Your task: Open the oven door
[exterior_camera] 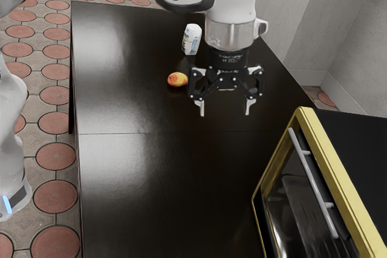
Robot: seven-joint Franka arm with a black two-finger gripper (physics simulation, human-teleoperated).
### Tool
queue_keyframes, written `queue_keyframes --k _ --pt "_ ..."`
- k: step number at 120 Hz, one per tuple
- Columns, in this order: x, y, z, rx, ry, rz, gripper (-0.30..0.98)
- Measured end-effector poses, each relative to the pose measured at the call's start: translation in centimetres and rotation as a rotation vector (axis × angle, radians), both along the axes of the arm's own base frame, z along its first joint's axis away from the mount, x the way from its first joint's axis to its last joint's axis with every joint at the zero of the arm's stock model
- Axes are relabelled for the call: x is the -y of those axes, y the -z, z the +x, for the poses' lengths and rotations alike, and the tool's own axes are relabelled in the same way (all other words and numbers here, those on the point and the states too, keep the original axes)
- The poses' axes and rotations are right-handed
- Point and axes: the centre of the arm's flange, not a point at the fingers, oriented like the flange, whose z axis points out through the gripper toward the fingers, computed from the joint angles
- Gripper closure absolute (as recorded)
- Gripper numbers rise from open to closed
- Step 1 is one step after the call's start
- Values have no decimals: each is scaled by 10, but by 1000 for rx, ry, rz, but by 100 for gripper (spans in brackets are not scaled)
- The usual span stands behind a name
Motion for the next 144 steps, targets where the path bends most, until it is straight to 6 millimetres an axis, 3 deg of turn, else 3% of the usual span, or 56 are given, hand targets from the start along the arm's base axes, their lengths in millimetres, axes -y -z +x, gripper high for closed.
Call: queue_keyframes --k 15,35,72,85,119,144 --pt "20 4 3 1 55 -1 0" --pt "26 5 19 2 79 -12 0" --pt "44 4 23 14 136 -22 0" --pt "51 0 34 32 153 -32 0" --pt "56 -1 55 78 164 -37 0" --pt "60 0 58 101 173 -46 0"
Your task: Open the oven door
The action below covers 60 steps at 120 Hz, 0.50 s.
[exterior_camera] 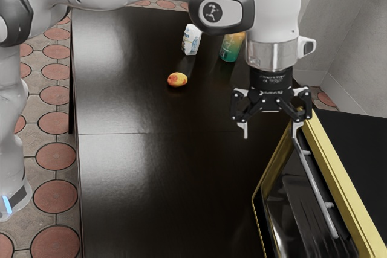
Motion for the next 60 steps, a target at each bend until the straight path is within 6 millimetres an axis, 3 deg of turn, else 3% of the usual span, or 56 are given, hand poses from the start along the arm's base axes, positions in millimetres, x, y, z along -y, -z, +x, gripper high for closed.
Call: queue_keyframes --k 60 --pt "2 9 20 17 13 -19 0"
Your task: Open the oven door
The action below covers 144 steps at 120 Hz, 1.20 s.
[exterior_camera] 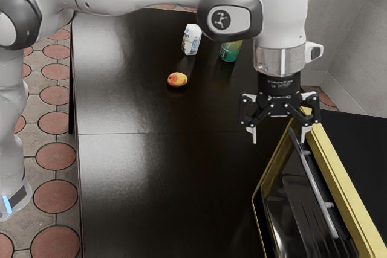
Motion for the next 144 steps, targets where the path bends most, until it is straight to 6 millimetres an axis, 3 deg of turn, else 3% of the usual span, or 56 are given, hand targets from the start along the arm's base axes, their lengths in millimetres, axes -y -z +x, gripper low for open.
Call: queue_keyframes --k 90,144 --pt "-4 31 15 -49 4 -12 0" --pt "-13 42 -18 -71 -10 -22 0"
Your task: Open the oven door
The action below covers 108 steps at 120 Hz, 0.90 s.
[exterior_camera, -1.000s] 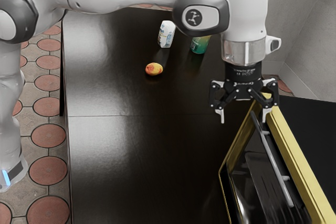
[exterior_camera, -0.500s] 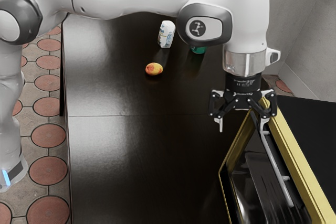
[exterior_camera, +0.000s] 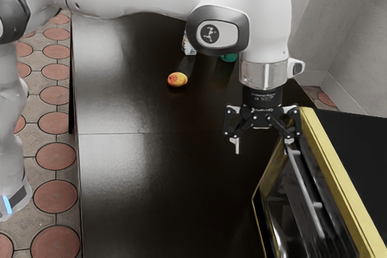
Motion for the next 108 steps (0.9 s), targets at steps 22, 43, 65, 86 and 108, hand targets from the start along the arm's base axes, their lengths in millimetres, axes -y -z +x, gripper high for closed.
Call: queue_keyframes --k 22,43,65,86,108 --pt "-4 7 -22 -15 -5 -7 0" --pt "-16 15 -36 -30 -29 -12 0" --pt "-35 34 -42 -57 -71 -18 0" --pt "-35 44 -47 -94 -87 -62 0" --pt "-35 47 -48 -102 -92 -78 0"
